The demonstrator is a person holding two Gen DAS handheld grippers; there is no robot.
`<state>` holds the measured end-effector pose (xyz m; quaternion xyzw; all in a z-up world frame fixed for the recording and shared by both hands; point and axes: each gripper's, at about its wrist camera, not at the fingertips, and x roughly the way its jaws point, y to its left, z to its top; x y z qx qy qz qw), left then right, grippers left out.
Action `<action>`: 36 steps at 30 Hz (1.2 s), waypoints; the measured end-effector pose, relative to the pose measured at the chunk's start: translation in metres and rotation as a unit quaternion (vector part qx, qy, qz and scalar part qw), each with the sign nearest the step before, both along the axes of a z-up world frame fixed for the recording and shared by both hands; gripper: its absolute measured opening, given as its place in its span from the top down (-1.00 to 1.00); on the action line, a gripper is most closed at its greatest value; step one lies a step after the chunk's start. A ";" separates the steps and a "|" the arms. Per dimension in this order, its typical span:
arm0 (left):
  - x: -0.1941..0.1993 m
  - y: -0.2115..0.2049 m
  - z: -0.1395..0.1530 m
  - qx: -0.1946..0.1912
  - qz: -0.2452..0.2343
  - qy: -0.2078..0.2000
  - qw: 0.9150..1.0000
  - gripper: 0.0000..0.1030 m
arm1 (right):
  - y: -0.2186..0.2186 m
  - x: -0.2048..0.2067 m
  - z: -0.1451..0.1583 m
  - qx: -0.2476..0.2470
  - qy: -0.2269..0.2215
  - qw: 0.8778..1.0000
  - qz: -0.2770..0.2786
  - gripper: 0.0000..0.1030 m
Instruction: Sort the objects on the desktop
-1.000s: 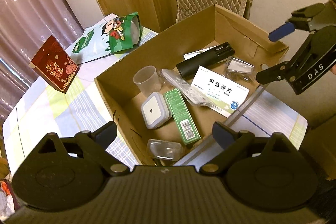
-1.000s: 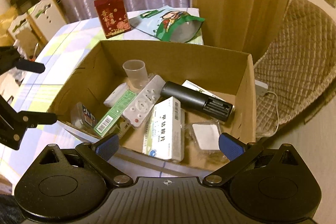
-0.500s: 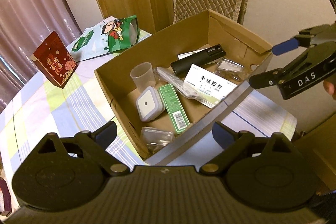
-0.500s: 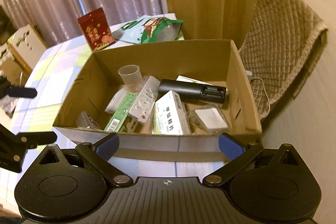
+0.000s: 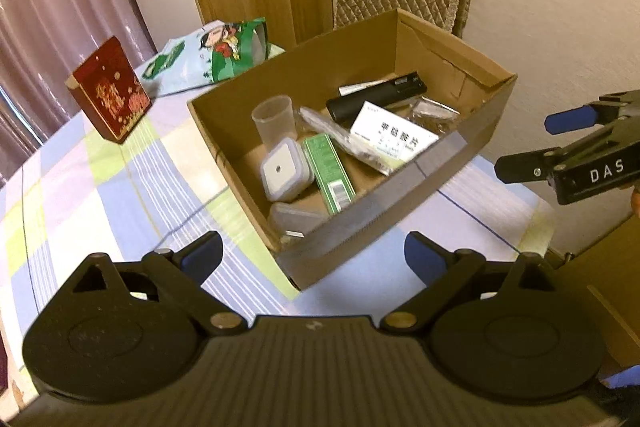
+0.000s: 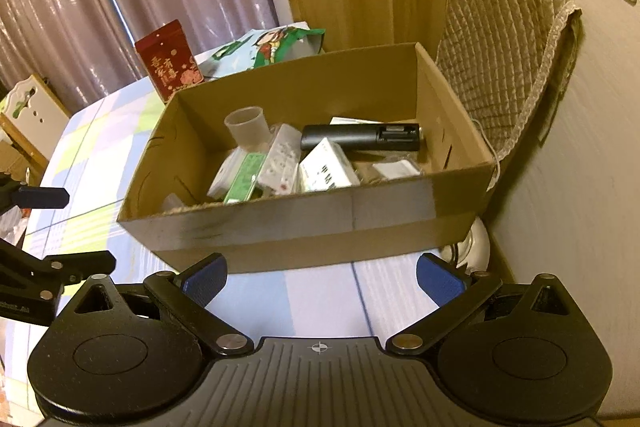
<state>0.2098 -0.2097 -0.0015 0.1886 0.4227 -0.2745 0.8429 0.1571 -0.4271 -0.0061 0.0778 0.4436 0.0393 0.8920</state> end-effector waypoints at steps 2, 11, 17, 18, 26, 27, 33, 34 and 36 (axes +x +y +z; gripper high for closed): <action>-0.004 0.004 -0.003 -0.002 0.001 0.003 1.000 -0.87 | 0.006 -0.005 0.000 0.000 -0.002 1.000 -0.002 -1.00; -0.015 0.028 -0.005 -0.016 0.036 0.003 0.999 -0.87 | 0.036 -0.019 -0.002 -0.004 -0.009 1.000 -0.006 -1.00; -0.020 0.044 -0.002 -0.018 0.044 -0.005 0.999 -0.87 | 0.052 -0.026 -0.001 -0.009 -0.013 1.000 -0.013 -1.00; -0.021 0.047 -0.002 -0.019 0.043 -0.006 0.999 -0.87 | 0.055 -0.027 -0.001 -0.010 -0.013 1.000 -0.015 -1.00; -0.028 0.062 0.000 -0.018 0.034 -0.009 0.999 -0.87 | 0.068 -0.034 -0.002 -0.004 -0.009 0.999 -0.037 -1.00; -0.029 0.063 0.000 -0.019 0.032 -0.008 0.999 -0.87 | 0.069 -0.036 -0.001 -0.005 -0.008 0.999 -0.040 -1.00; -0.031 0.068 -0.002 -0.012 0.021 -0.009 1.000 -0.87 | 0.075 -0.046 -0.002 -0.004 -0.003 0.999 -0.054 -1.00; -0.032 0.068 -0.003 -0.011 0.019 -0.008 1.000 -0.87 | 0.075 -0.048 -0.002 -0.003 -0.002 0.998 -0.057 -1.00; -0.032 0.069 -0.005 -0.010 0.016 -0.007 1.000 -0.87 | 0.076 -0.053 -0.002 -0.003 0.000 0.998 -0.061 -1.00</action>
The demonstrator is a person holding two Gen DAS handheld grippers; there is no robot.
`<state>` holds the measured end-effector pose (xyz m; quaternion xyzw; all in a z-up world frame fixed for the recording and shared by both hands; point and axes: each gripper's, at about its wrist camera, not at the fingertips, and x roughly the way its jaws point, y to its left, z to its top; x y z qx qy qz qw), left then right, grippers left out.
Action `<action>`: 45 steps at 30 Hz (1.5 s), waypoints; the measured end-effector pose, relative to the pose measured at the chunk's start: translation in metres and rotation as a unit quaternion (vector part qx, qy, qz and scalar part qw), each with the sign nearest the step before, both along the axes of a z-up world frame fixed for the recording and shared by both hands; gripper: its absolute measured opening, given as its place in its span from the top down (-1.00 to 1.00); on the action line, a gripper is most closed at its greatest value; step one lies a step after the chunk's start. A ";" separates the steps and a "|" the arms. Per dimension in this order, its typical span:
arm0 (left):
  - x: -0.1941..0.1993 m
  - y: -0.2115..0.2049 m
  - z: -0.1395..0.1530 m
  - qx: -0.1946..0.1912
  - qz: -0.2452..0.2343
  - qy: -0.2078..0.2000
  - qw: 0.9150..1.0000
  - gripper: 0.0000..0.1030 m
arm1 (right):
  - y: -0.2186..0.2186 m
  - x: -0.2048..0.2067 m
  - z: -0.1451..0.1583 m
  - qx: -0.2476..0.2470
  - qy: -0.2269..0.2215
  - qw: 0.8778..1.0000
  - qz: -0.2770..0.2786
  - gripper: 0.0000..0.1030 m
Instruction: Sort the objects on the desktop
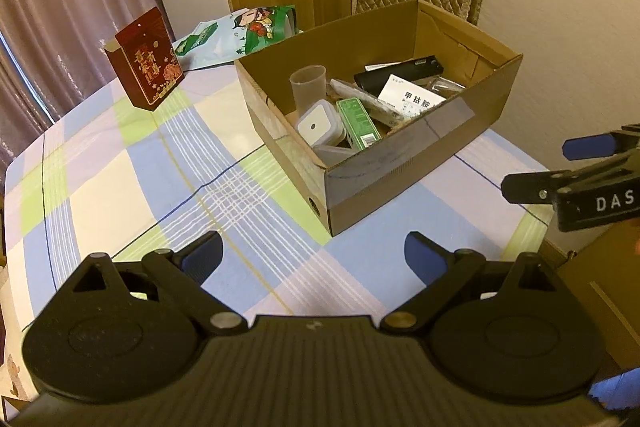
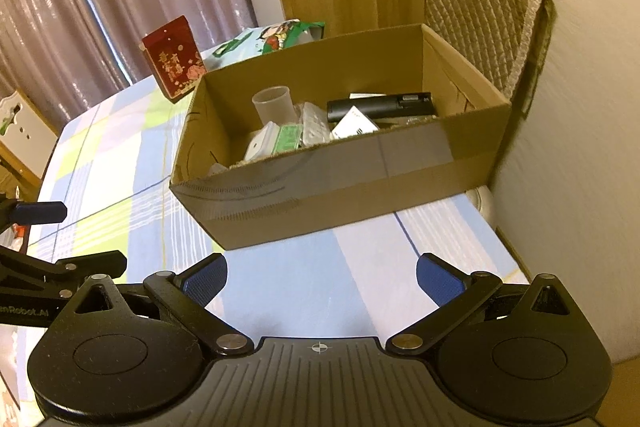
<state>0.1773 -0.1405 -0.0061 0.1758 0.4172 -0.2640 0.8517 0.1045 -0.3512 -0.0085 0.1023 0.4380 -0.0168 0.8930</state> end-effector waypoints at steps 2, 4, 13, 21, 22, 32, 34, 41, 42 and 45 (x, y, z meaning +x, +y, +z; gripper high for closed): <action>-0.001 0.000 -0.001 0.002 -0.004 0.001 1.000 -0.87 | 0.000 -0.004 0.000 0.000 0.002 1.000 -0.005 -1.00; -0.001 -0.001 -0.002 0.003 -0.007 0.001 1.000 -0.87 | 0.000 -0.008 0.000 -0.001 0.002 1.000 -0.010 -1.00; -0.007 -0.007 -0.001 0.000 -0.027 -0.005 1.000 -0.87 | -0.003 -0.023 0.005 -0.004 0.000 1.000 -0.031 -1.00; -0.008 -0.010 0.001 -0.003 -0.029 -0.010 1.000 -0.87 | -0.006 -0.029 0.007 -0.006 0.001 0.999 -0.040 -1.00; -0.008 -0.011 0.001 -0.003 -0.029 -0.009 1.000 -0.87 | -0.006 -0.030 0.006 -0.006 0.002 0.999 -0.040 -1.00; -0.006 -0.016 -0.002 -0.001 -0.025 -0.008 1.000 -0.87 | -0.012 -0.027 0.004 -0.005 0.006 0.999 -0.036 -1.00; -0.006 -0.018 -0.002 -0.001 -0.024 -0.008 1.000 -0.87 | -0.015 -0.025 0.004 -0.005 0.006 0.999 -0.034 -1.00; 0.000 -0.029 -0.005 -0.001 -0.017 -0.006 1.000 -0.87 | -0.027 -0.013 0.003 -0.006 0.010 1.000 -0.026 -1.00; 0.002 -0.031 -0.005 -0.001 -0.017 -0.005 1.000 -0.87 | -0.029 -0.012 0.003 -0.006 0.011 1.000 -0.025 -1.00; 0.005 -0.037 -0.006 -0.001 -0.017 -0.003 1.000 -0.87 | -0.035 -0.005 0.003 -0.007 0.012 1.000 -0.022 -1.00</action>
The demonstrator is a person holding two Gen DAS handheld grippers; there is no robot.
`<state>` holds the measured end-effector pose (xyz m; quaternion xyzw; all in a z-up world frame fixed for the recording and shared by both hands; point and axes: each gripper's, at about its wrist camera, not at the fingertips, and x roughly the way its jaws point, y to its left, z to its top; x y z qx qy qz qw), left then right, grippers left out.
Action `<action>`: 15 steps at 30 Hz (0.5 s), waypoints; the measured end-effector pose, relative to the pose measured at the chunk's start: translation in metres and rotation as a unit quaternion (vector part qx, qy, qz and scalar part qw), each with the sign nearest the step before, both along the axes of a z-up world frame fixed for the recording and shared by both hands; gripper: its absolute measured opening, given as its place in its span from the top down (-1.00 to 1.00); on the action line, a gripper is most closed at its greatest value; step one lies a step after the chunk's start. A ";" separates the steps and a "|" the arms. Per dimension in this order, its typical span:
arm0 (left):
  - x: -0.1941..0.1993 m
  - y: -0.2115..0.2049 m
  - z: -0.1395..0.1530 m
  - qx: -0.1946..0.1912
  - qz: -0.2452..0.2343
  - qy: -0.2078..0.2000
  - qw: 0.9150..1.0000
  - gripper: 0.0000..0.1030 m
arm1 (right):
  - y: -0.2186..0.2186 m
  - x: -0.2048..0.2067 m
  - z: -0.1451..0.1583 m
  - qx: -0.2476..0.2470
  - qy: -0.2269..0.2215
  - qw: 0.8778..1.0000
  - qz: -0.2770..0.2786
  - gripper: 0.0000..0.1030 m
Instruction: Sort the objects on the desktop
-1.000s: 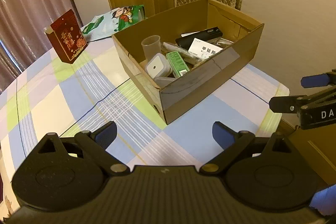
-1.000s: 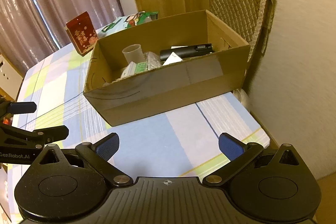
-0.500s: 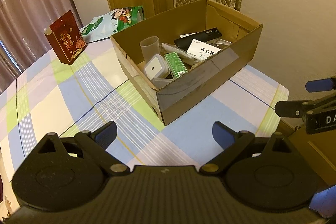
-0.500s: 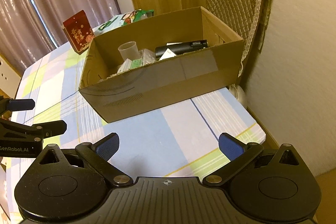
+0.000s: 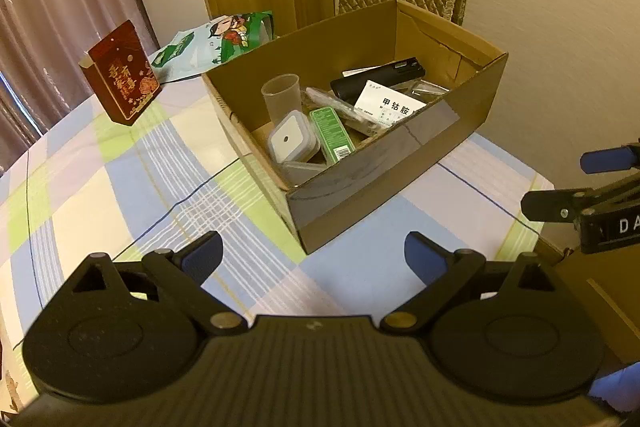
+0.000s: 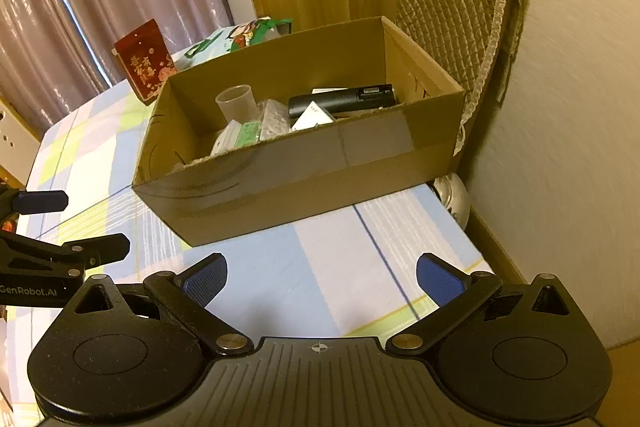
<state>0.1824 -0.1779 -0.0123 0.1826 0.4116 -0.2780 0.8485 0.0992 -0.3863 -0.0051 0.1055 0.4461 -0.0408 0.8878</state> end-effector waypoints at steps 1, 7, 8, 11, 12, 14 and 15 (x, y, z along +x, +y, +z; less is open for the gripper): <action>0.001 -0.003 0.000 0.000 0.000 0.001 1.000 -0.87 | -0.002 0.002 0.000 0.000 0.000 1.000 0.001 -1.00; 0.010 -0.017 -0.002 -0.001 0.005 0.004 1.000 -0.87 | -0.016 0.016 0.000 -0.003 0.004 1.000 0.007 -1.00; 0.011 -0.020 -0.003 -0.001 0.006 0.004 1.000 -0.87 | -0.018 0.018 0.000 -0.004 0.005 1.000 0.009 -1.00; 0.017 -0.027 -0.004 -0.002 0.012 0.006 1.000 -0.87 | -0.024 0.026 0.000 -0.006 0.007 1.000 0.015 -1.00; 0.018 -0.029 -0.005 -0.002 0.014 0.007 1.000 -0.87 | -0.026 0.028 -0.001 -0.007 0.008 1.000 0.018 -1.00; 0.021 -0.033 -0.006 -0.002 0.019 0.009 1.000 -0.87 | -0.030 0.034 -0.001 -0.008 0.009 1.000 0.022 -1.00; 0.023 -0.036 -0.007 -0.002 0.021 0.009 1.000 -0.87 | -0.032 0.036 -0.002 -0.008 0.010 1.000 0.025 -1.00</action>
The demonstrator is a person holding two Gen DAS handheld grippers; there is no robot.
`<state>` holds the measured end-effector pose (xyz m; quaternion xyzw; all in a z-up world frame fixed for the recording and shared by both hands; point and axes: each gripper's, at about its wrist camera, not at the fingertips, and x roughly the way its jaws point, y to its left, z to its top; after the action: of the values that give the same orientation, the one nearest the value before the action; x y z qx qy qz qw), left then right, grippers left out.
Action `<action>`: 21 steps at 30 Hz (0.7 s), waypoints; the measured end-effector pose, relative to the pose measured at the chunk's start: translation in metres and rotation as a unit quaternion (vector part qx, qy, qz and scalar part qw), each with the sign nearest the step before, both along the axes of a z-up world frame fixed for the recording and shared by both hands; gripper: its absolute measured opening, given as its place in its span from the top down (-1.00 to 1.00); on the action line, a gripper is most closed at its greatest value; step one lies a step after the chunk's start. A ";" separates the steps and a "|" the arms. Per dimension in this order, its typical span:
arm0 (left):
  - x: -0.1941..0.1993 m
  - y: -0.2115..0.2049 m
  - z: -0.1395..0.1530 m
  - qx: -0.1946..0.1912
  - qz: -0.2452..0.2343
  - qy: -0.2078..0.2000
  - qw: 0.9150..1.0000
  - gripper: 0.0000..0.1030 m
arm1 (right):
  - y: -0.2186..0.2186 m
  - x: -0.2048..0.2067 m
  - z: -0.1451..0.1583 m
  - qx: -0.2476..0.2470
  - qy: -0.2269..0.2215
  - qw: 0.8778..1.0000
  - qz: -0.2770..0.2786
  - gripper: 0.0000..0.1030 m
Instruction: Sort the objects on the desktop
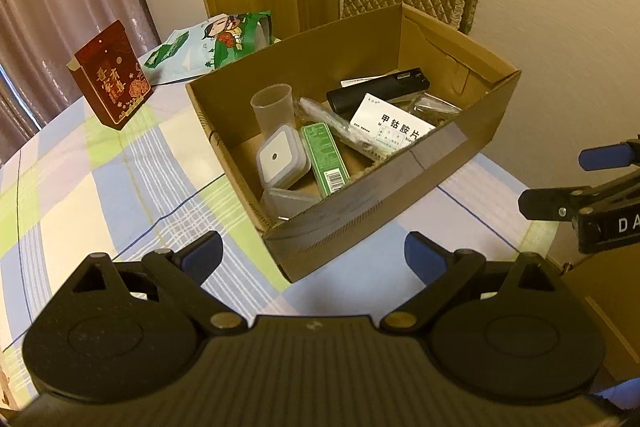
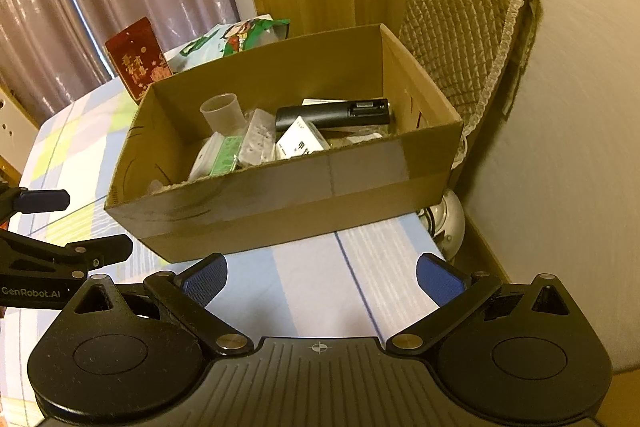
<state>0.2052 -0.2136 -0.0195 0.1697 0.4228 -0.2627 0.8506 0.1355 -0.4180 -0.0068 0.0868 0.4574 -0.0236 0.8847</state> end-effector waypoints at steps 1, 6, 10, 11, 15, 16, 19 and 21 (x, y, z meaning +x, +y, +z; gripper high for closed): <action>0.001 -0.002 -0.001 0.001 0.002 0.001 1.000 -0.87 | -0.002 0.003 -0.001 0.000 0.001 1.000 0.002 -1.00; 0.008 -0.010 -0.004 0.003 0.014 0.005 1.000 -0.87 | -0.010 0.015 -0.004 0.000 0.007 1.000 0.014 -1.00; 0.013 -0.015 -0.006 0.006 0.024 0.008 1.000 -0.87 | -0.014 0.023 -0.007 0.002 0.009 1.000 0.025 -1.00; 0.014 -0.016 -0.006 0.007 0.027 0.008 1.000 -0.87 | -0.014 0.025 -0.008 0.002 0.009 1.000 0.028 -1.00; 0.018 -0.021 -0.008 0.009 0.032 0.008 0.999 -0.87 | -0.017 0.030 -0.010 0.003 0.011 0.999 0.035 -1.00; 0.019 -0.023 -0.008 0.010 0.032 0.008 0.999 -0.87 | -0.018 0.031 -0.010 0.003 0.012 0.999 0.035 -1.00; 0.020 -0.027 -0.009 0.012 0.031 0.007 0.999 -0.87 | -0.022 0.034 -0.011 0.004 0.012 0.999 0.033 -1.00; 0.020 -0.031 -0.009 0.016 0.030 0.003 0.999 -0.87 | -0.025 0.035 -0.012 0.004 0.012 0.999 0.032 -1.00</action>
<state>0.2257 -0.2445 -0.0288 0.1700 0.4340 -0.2309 0.8540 0.1705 -0.4432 -0.0185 0.0755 0.4709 0.0058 0.8789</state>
